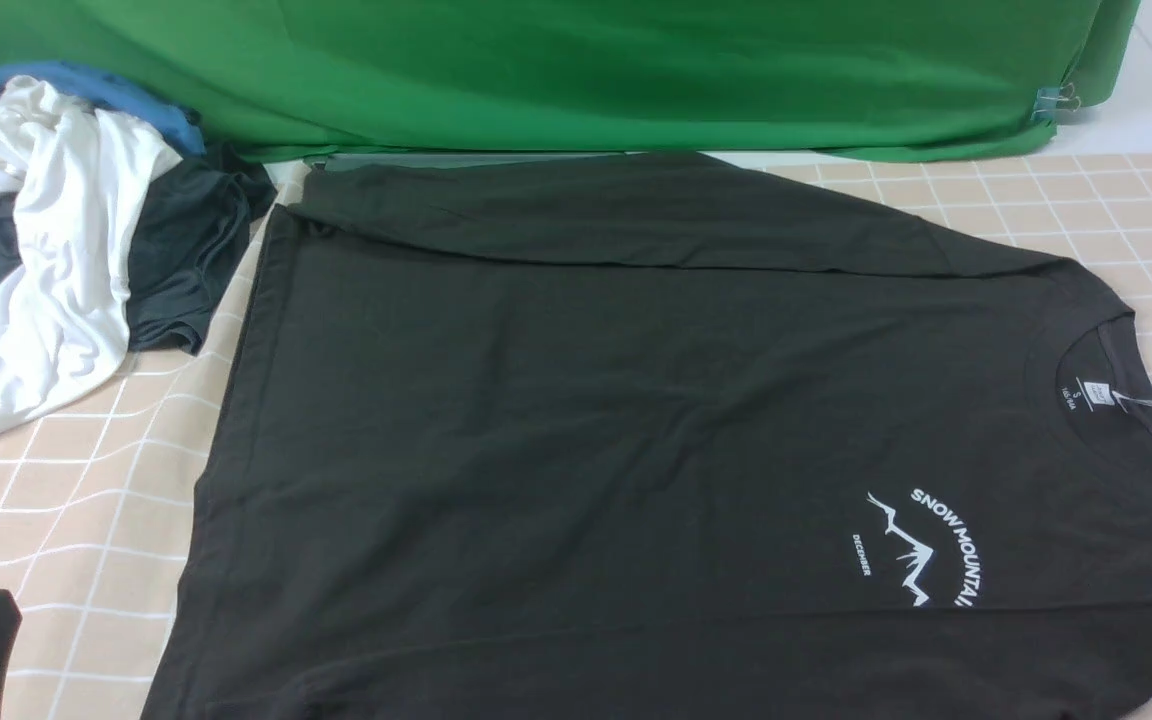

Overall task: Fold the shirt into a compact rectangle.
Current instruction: 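Grasp the left edge of the dark T-shirt lying flat on the table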

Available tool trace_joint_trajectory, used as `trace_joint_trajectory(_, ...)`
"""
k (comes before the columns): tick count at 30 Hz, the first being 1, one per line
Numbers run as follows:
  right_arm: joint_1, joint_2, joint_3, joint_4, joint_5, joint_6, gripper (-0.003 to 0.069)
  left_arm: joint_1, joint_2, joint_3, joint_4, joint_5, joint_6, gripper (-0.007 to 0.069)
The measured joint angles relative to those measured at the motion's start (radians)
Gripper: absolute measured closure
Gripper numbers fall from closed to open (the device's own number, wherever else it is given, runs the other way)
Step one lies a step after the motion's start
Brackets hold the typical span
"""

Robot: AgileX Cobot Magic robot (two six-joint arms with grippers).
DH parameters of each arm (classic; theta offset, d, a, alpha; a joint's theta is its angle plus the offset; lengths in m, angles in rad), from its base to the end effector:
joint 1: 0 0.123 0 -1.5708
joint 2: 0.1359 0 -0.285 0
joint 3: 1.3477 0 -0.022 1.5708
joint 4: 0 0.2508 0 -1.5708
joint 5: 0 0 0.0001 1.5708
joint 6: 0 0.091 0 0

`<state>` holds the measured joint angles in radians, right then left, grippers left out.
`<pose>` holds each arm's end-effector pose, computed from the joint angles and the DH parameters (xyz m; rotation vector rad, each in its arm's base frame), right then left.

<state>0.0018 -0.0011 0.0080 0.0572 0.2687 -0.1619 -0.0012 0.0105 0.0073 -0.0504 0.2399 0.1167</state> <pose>0.0552 0.0015 0.1862 -0.1065 1.7560 -0.0630 0.0564 -0.0012 0.1884 0.0688 1.7398 0.0384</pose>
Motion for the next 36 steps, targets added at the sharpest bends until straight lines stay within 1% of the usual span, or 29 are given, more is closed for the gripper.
trace_joint_trajectory(13, 0.000, 0.000, 0.000, 0.000, 0.000, 0.000, 0.0421, 0.000, 0.000, 0.000, 0.013, -0.016, -0.001, 0.0602)
trace_joint_trajectory(15, 0.000, 0.000, 0.000, 0.000, 0.000, 0.000, 0.0421, 0.000, 0.000, 0.000, -0.026, -0.061, -0.010, 0.0602)
trace_joint_trajectory(16, 0.000, 0.000, 0.000, 0.000, 0.000, 0.000, 0.0421, 0.000, 0.000, 0.000, -0.113, -0.112, -0.035, 0.0602)
trace_joint_trajectory(17, 0.000, 0.000, 0.000, 0.000, 0.000, 0.000, 0.0421, 0.000, 0.000, 0.000, -0.166, -0.144, -0.054, 0.0602)
trace_joint_trajectory(18, 0.000, 0.000, 0.000, 0.000, 0.000, 0.000, 0.0421, 0.000, 0.000, 0.000, -0.180, -0.160, -0.064, 0.0602)
trace_joint_trajectory(19, 0.000, 0.000, 0.000, 0.000, 0.000, 0.000, 0.0421, 0.000, 0.000, 0.000, -0.270, -0.215, -0.097, 0.0602)
trace_joint_trajectory(20, 0.000, 0.000, 0.000, 0.000, 0.000, 0.000, 0.0421, 0.000, 0.000, 0.000, -0.335, -0.259, -0.117, 0.0602)
trace_joint_trajectory(23, 0.000, 0.000, 0.000, 0.000, 0.000, 0.000, 0.0419, 0.000, 0.000, 0.000, -0.415, -0.335, -0.147, 0.0602)
trace_joint_trajectory(25, 0.000, 0.000, 0.000, 0.000, -0.004, 0.000, 0.0419, 0.000, 0.000, 0.000, -0.437, -0.403, -0.170, 0.0602)
trace_joint_trajectory(26, 0.000, 0.000, 0.000, 0.000, -0.008, 0.000, 0.0419, 0.000, 0.000, 0.000, -0.438, -0.436, -0.193, 0.0602)
trace_joint_trajectory(29, 0.000, 0.000, 0.000, 0.000, -0.024, -0.001, 0.0419, 0.000, 0.000, 0.000, -0.428, -0.598, -0.326, 0.0602)
trace_joint_trajectory(30, 0.000, 0.000, 0.000, 0.000, -0.029, -0.001, 0.0419, 0.000, 0.000, 0.000, -0.401, -0.662, -0.387, 0.0602)
trace_joint_trajectory(32, 0.000, 0.000, 0.000, 0.011, -0.055, 0.010, 0.0418, 0.000, 0.000, -0.022, -0.342, -0.701, -0.464, 0.0602)
trace_joint_trajectory(33, 0.000, 0.000, 0.000, 0.038, -0.086, 0.040, 0.0417, 0.000, 0.004, -0.088, -0.260, -0.661, -0.550, 0.0602)
trace_joint_trajectory(34, 0.000, 0.000, 0.000, 0.055, -0.119, 0.073, 0.0415, 0.001, 0.009, -0.111, -0.235, -0.636, -0.573, 0.0602)
trace_joint_trajectory(35, 0.000, 0.000, 0.000, 0.085, -0.167, 0.128, 0.0414, 0.000, 0.023, -0.177, -0.159, -0.527, -0.633, 0.0602)
trace_joint_trajectory(36, 0.000, 0.000, 0.000, 0.111, -0.210, 0.183, 0.0414, 0.000, 0.047, -0.249, -0.112, -0.434, -0.684, 0.0602)
